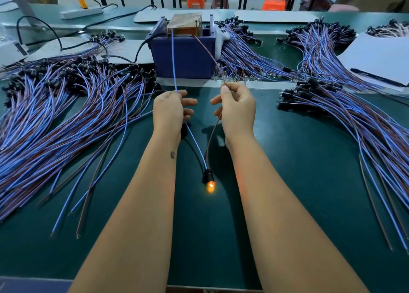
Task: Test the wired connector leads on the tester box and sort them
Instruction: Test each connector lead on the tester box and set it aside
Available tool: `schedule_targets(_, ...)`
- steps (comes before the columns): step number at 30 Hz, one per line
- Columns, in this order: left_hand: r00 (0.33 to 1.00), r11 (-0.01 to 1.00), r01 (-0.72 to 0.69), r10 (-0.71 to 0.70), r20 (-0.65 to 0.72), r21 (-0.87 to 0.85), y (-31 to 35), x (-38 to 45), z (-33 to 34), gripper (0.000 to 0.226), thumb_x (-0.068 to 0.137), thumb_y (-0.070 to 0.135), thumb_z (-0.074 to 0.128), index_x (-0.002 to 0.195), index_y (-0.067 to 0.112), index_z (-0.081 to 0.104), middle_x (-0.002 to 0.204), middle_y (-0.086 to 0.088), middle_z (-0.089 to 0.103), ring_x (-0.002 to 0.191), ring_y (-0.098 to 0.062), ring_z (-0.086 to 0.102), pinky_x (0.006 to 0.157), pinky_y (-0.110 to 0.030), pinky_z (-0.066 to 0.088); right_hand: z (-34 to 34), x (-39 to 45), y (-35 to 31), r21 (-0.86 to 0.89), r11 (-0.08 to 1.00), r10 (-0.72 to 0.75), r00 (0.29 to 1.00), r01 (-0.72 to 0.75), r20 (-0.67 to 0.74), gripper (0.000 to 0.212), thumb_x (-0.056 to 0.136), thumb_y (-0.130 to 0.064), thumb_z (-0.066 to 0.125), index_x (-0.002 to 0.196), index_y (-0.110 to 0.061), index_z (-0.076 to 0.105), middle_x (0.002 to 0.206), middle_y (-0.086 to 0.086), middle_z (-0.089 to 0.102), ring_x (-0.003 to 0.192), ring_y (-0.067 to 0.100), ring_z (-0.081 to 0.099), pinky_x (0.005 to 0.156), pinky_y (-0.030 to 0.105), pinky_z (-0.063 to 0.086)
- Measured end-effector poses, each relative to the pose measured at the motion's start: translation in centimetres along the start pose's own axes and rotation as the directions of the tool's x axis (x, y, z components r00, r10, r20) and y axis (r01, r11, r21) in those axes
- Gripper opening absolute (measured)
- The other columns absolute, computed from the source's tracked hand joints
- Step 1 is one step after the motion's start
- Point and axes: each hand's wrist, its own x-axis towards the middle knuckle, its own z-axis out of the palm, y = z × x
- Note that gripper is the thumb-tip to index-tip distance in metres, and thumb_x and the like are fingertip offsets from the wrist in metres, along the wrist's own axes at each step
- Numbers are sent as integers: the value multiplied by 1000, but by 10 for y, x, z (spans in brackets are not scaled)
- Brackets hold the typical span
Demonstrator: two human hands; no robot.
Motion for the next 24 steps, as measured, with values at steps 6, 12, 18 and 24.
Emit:
schedule_targets(6, 972, 986, -148, 131, 196, 76, -2, -10, 6, 22, 93, 10, 53, 91, 11, 76, 76, -1, 67, 70, -14, 59, 61, -26, 48, 7, -3, 3, -125, 990, -48, 986, 68, 159, 13, 94, -14, 57, 83, -14, 64, 58, -5, 63, 52, 7, 57, 61, 36, 53)
schedule_targets(12, 964, 987, -157, 160, 214, -28, 0, -14, 5, 14, 93, 11, 59, 90, 5, 71, 52, 9, 60, 43, -2, 53, 44, -14, 42, 9, -5, 6, -261, 957, -59, 966, 127, 252, 20, 91, -23, 61, 71, -22, 65, 65, -5, 69, 67, 14, 63, 73, 41, 55)
schedule_targets(18, 983, 953, -155, 174, 53, -259, 4, -3, -5, 23, 97, 10, 58, 76, 18, 55, 52, 9, 52, 47, -5, 45, 48, -18, 38, 7, -7, 2, -335, 924, -37, 915, 184, 402, 15, 86, -24, 72, 72, -17, 71, 57, -15, 62, 56, -3, 51, 60, 19, 43)
schedule_targets(24, 992, 959, -67, 94, 88, -276, 7, -6, -4, 26, 100, 25, 53, 76, 18, 60, 59, 5, 63, 51, -7, 55, 50, -19, 42, 2, -8, -1, -638, 720, -237, 960, 274, 146, 13, 94, -29, 57, 93, -23, 68, 76, -5, 64, 77, 23, 57, 61, 29, 34)
